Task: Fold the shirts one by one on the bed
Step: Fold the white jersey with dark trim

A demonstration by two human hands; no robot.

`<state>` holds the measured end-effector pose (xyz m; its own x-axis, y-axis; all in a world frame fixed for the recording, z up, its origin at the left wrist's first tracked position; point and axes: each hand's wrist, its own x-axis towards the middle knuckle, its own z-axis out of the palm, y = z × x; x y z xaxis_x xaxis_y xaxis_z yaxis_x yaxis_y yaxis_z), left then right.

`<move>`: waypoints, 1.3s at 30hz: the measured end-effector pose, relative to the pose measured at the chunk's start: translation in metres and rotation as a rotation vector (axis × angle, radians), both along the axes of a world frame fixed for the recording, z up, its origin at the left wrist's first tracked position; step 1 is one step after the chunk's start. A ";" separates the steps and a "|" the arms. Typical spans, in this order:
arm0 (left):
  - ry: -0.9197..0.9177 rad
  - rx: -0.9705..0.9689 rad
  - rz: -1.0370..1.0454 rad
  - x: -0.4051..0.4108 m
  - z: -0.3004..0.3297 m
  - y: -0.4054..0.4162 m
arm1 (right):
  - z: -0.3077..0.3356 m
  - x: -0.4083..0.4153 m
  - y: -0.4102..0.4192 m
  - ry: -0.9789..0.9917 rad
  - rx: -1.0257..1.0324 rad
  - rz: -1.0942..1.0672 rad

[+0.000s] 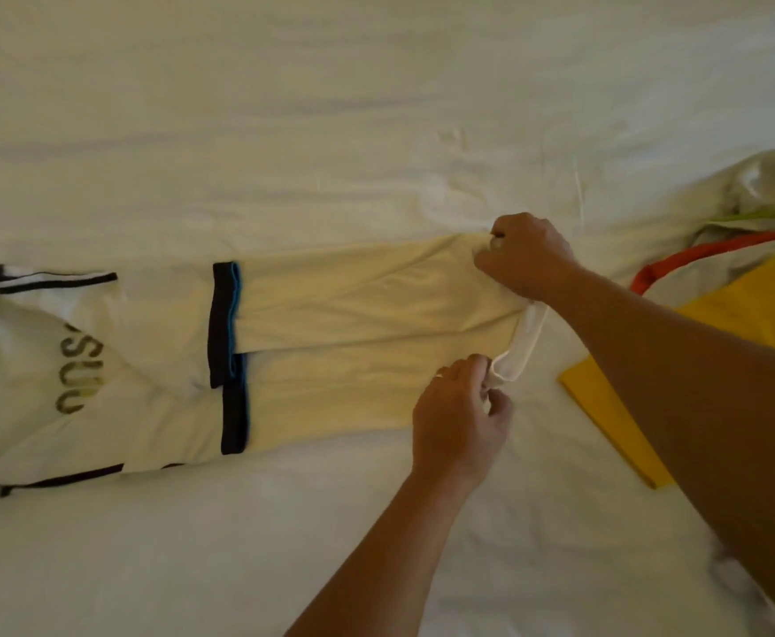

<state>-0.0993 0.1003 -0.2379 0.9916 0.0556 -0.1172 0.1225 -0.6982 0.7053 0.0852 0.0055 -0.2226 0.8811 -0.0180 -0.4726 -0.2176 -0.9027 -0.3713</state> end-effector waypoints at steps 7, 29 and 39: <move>0.156 -0.194 0.264 -0.024 0.032 0.076 | 0.045 -0.014 0.082 0.028 0.175 0.044; 0.321 -0.561 0.703 -0.111 0.032 0.432 | 0.017 -0.071 0.473 -0.042 0.293 -0.004; 0.317 -0.408 0.806 -0.123 0.029 0.501 | 0.000 -0.082 0.565 -0.035 0.280 -0.047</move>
<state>-0.2227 0.6013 -0.2091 0.5913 0.6035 -0.5350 0.6862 -0.0280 0.7268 0.0032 0.5709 -0.2225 0.8982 0.0676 -0.4344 -0.2398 -0.7527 -0.6131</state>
